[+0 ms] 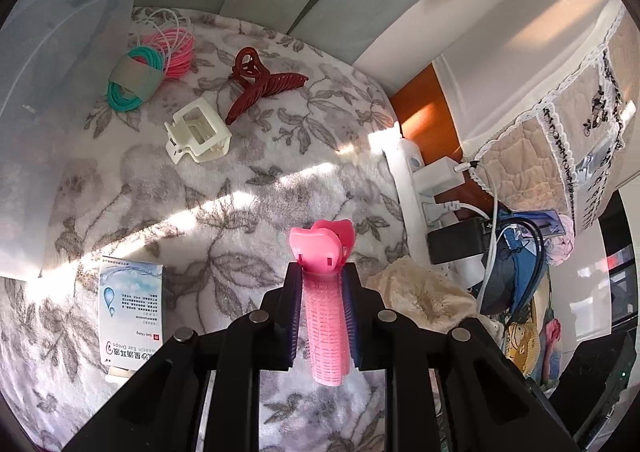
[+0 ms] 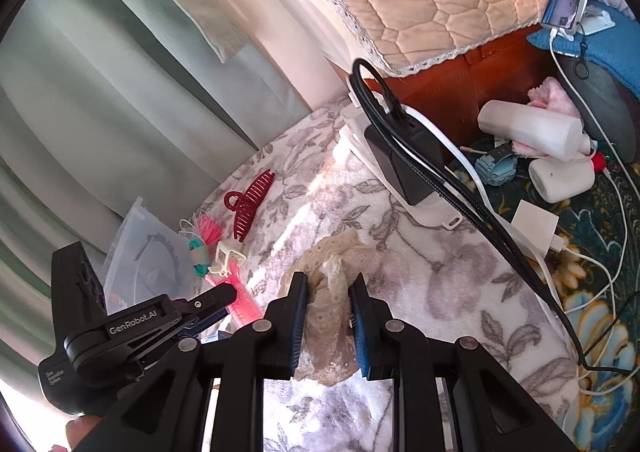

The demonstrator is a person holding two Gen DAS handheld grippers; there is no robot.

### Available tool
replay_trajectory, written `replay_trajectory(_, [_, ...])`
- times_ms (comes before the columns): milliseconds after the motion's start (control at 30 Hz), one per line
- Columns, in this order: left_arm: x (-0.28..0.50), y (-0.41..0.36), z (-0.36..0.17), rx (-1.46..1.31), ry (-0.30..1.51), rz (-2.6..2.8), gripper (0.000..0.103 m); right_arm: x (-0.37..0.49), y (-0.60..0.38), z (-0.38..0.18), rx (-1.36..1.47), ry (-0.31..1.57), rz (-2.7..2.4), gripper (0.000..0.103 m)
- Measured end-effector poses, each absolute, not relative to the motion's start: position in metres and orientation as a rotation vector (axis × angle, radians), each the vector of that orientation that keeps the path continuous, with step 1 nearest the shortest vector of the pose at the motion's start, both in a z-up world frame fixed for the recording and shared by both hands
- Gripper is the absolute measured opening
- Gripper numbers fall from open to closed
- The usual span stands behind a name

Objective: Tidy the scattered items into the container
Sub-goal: 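Carry the pink roller and the lace scrunchies toward the clear box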

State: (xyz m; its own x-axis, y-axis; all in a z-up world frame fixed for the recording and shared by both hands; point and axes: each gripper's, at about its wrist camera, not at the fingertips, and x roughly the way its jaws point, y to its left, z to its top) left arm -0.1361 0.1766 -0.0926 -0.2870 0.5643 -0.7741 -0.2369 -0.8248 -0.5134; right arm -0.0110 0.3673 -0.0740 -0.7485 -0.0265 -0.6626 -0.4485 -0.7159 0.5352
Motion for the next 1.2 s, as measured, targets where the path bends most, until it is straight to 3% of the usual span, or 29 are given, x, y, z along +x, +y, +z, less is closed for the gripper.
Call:
replay_trajectory(300, [-0.119,0.143,-0.037,-1.320,-0.469,2.187,0.020,-0.001,0.353,-0.031,-0.850,0.990,2.605,0.023])
replay_trajectory(733, [-0.091,0.043,0.071,-0.875,-0.641,2.399,0.020,-0.007,0.293,0.063,-0.629,0.808,2.835,0.023])
replay_trajectory(1200, [-0.078,-0.067,0.101,-0.658,-0.853,2.580,0.020,-0.026,0.213,0.131,-0.480,0.661,3.068,0.023])
